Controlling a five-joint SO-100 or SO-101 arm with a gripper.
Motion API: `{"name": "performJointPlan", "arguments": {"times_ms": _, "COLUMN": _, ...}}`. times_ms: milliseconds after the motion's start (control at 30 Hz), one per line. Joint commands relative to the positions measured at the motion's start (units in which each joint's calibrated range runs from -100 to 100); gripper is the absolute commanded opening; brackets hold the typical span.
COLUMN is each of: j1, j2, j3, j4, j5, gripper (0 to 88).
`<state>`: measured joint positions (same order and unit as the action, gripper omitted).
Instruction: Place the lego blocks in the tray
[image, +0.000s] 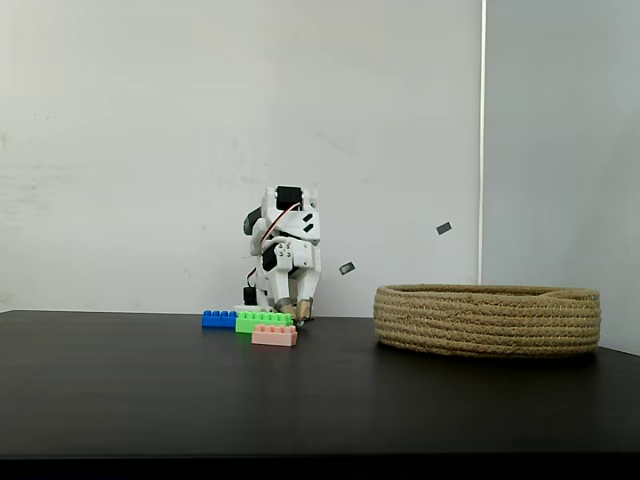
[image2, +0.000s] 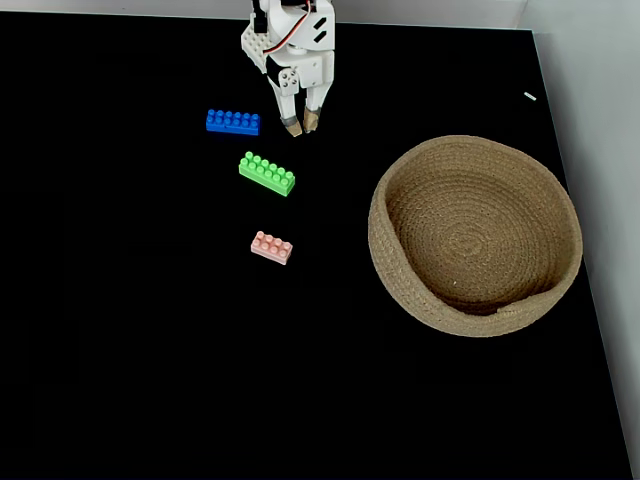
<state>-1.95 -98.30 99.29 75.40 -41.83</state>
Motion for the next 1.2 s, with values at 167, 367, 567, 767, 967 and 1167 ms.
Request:
{"name": "performJointPlan", "arguments": {"times_ms": 167, "j1": 0.1, "j2": -0.6, "j3": 0.7, "j4": -3.6, "j5": 4.4, "gripper": 2.5}}
{"name": "performJointPlan", "arguments": {"times_ms": 367, "j1": -2.4, "j2": -0.7, "j3": 0.7, "j4": -12.7, "j5": 11.3, "gripper": 0.8}}
{"name": "performJointPlan", "arguments": {"times_ms": 567, "j1": -0.9, "j2": -0.7, "j3": 0.7, "j4": -20.7, "j5": 22.8, "gripper": 11.8}}
{"name": "performJointPlan", "arguments": {"times_ms": 767, "j1": -0.8, "j2": -0.7, "j3": 0.7, "j4": -22.2, "j5": 25.3, "gripper": 25.1}}
{"name": "performJointPlan", "arguments": {"times_ms": 967, "j1": -1.2, "j2": -0.7, "j3": 0.7, "j4": -24.8, "j5": 19.4, "gripper": 36.4}}
{"name": "performJointPlan", "arguments": {"times_ms": 1167, "j1": 4.1, "j2": -0.5, "j3": 0.2, "j4": -38.0, "j5": 16.0, "gripper": 27.9}}
